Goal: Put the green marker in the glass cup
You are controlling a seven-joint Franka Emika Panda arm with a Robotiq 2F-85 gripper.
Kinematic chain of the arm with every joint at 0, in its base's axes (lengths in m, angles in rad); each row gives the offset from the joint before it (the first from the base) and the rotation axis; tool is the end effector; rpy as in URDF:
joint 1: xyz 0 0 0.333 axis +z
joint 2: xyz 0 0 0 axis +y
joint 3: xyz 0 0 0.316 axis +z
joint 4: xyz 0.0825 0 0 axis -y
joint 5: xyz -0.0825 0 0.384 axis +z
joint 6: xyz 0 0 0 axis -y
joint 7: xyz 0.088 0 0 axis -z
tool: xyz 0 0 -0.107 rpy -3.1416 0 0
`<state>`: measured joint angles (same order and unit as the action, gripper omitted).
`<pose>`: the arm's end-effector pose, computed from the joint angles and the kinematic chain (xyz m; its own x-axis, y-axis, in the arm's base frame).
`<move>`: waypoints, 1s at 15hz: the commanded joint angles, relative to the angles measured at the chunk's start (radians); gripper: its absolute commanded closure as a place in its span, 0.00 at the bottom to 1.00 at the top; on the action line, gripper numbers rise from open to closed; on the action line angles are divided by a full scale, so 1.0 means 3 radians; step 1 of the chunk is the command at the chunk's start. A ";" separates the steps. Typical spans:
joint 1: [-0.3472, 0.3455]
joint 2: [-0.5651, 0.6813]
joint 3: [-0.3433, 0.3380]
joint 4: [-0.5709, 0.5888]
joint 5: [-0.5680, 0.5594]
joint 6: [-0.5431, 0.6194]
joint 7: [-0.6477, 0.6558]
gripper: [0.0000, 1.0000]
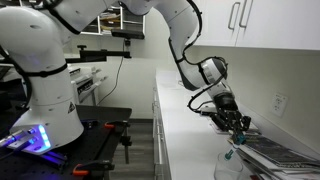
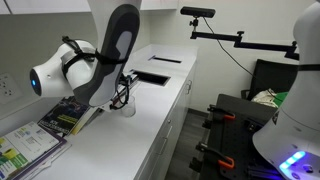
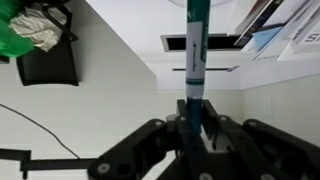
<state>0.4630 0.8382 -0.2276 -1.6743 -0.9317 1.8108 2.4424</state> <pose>0.6133 0.0878 0.1245 0.0033 -0.3995 0.9167 -0.9990 0.0399 0.0210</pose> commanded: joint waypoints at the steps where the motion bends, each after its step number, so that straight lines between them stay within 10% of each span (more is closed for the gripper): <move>1: -0.0216 0.0252 0.0225 0.0310 -0.0104 -0.0258 0.0041 0.95; 6: -0.0232 0.0588 0.0312 0.0594 -0.0153 -0.0370 0.0054 0.95; 8: -0.0227 0.0665 0.0335 0.0678 -0.0180 -0.0377 0.0072 0.55; 15: -0.0290 0.0355 0.0427 0.0474 -0.0156 -0.0180 0.0211 0.12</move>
<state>0.3996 1.0206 -0.1378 -1.4651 -0.9700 1.7266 2.4737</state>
